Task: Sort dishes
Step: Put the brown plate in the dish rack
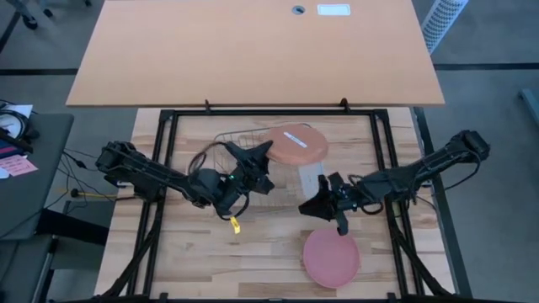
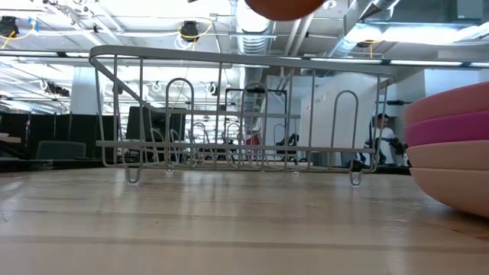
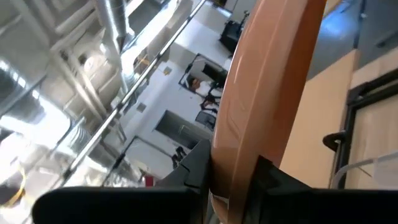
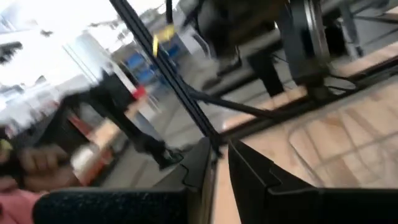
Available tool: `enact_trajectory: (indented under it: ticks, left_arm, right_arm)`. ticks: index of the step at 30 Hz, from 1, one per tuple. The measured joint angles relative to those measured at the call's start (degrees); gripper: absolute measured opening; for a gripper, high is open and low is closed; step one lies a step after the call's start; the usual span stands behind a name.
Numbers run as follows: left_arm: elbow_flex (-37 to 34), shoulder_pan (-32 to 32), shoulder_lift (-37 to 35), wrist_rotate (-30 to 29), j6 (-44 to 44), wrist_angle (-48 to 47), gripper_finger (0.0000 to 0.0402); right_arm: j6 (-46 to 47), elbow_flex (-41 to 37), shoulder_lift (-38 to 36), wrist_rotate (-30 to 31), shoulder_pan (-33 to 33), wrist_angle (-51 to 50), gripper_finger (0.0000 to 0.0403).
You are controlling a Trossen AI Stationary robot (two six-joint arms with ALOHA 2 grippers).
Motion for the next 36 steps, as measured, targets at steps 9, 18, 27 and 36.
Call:
enact_trajectory:
  ticks: [9,18,27,36]
  left_arm:
    - [0.0,0.02,-4.68,-3.88,-9.34,-0.1,0.0038]
    - [0.0,-0.13,-5.37,-4.31,-26.15,-3.8,0.0038]
    - [0.02,-0.2,-5.4,-1.25,-40.66,-10.79,0.0038]
    - [0.0,-0.51,-5.35,3.59,-45.48,-16.78,0.0038]
  right_arm:
    - [-19.79,0.0,-10.16,40.92,10.57,-21.23,0.0063]
    - [-68.46,0.0,-9.65,54.43,9.67,-2.24,0.0165]
    - [-110.69,0.02,-5.37,48.51,5.49,27.54,0.0255]
    - [-114.25,0.02,-5.19,45.37,-0.35,29.7,0.0207]
